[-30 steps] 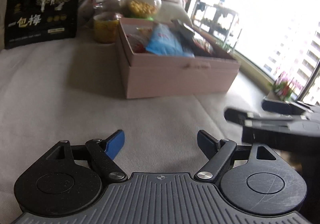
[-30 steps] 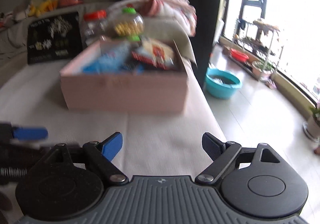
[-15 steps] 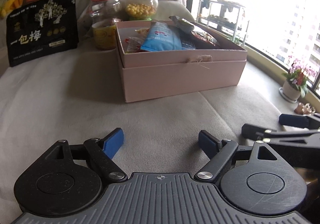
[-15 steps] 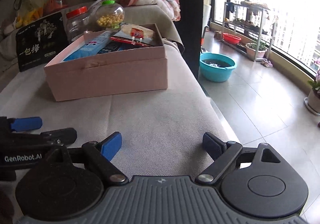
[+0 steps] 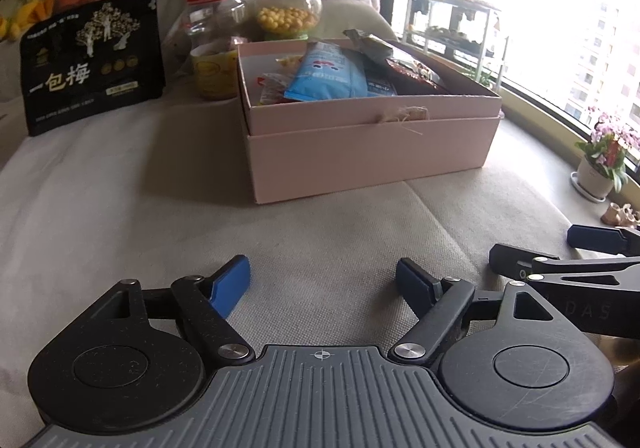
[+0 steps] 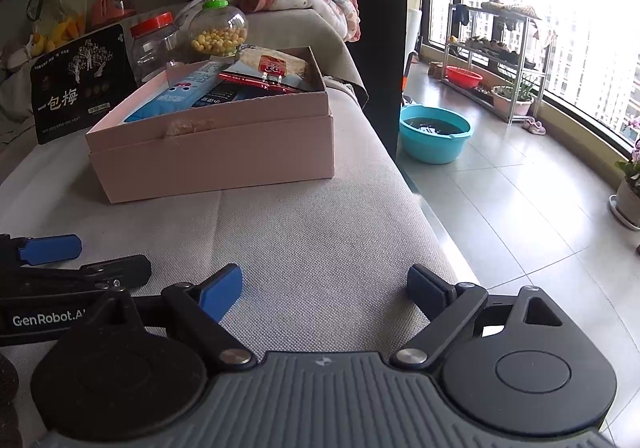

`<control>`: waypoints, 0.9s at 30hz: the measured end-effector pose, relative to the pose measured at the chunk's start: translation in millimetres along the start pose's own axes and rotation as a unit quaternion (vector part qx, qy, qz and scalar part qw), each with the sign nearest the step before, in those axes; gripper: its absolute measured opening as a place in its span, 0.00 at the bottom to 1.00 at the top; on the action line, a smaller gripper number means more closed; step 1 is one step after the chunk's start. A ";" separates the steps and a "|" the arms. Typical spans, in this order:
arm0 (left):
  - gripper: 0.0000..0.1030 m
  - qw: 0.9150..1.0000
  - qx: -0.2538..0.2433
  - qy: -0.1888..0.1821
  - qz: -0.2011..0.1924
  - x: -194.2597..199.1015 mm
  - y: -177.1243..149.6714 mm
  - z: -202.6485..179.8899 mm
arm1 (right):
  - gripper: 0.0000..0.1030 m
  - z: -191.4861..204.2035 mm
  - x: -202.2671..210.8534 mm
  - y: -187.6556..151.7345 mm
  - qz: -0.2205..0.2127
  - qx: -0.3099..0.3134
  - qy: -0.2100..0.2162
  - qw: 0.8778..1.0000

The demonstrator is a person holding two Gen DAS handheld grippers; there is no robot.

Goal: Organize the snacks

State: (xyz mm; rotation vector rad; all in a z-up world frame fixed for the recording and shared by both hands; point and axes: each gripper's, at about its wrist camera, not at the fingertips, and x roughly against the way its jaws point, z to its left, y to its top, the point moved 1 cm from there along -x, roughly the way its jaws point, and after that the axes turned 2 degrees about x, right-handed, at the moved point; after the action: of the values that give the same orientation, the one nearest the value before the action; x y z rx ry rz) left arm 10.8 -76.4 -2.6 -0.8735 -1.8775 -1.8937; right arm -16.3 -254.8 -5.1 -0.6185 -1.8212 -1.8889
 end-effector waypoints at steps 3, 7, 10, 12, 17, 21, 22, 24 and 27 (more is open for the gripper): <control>0.83 1.000 -0.001 0.001 0.001 0.3 0.1 -0.1 | 0.88 -0.7 -0.5 0.2 0.000 0.000 0.000 1.000; 0.83 1.000 -0.001 0.002 0.001 0.7 0.2 -0.5 | 0.88 -0.6 -0.4 0.2 0.000 -0.001 0.001 1.000; 0.83 1.000 -0.001 0.002 0.001 0.9 0.0 -0.4 | 0.88 -0.6 -0.4 0.1 0.000 -0.001 0.001 1.000; 0.83 1.000 -0.001 0.002 0.001 0.8 0.1 -0.5 | 0.88 -0.4 -0.5 0.1 0.000 -0.001 0.001 1.000; 0.83 1.000 -0.001 0.002 0.001 0.8 0.1 -0.4 | 0.89 -0.4 -0.5 0.0 0.000 -0.001 0.001 1.000; 0.83 1.000 -0.001 0.002 0.001 0.9 0.0 -0.3 | 0.89 -0.3 -0.3 -0.2 0.000 -0.001 0.001 1.000; 0.83 1.000 -0.001 0.002 0.001 0.9 0.0 -0.3 | 0.89 -0.2 -0.8 0.0 0.000 -0.001 0.001 1.000; 0.83 1.000 -0.001 0.002 0.001 0.9 0.0 -0.2 | 0.89 -0.3 -1.3 0.2 0.000 -0.001 0.001 1.000; 0.83 1.000 -0.001 0.002 0.001 0.9 0.0 -0.2 | 0.90 -0.2 -1.0 0.1 0.000 -0.001 0.001 1.000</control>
State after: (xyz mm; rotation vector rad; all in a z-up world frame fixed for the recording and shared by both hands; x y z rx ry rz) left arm 10.1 -76.4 -1.9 -0.8727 -1.8717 -1.8951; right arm -15.4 -255.0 -5.7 -0.6170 -1.8173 -1.8909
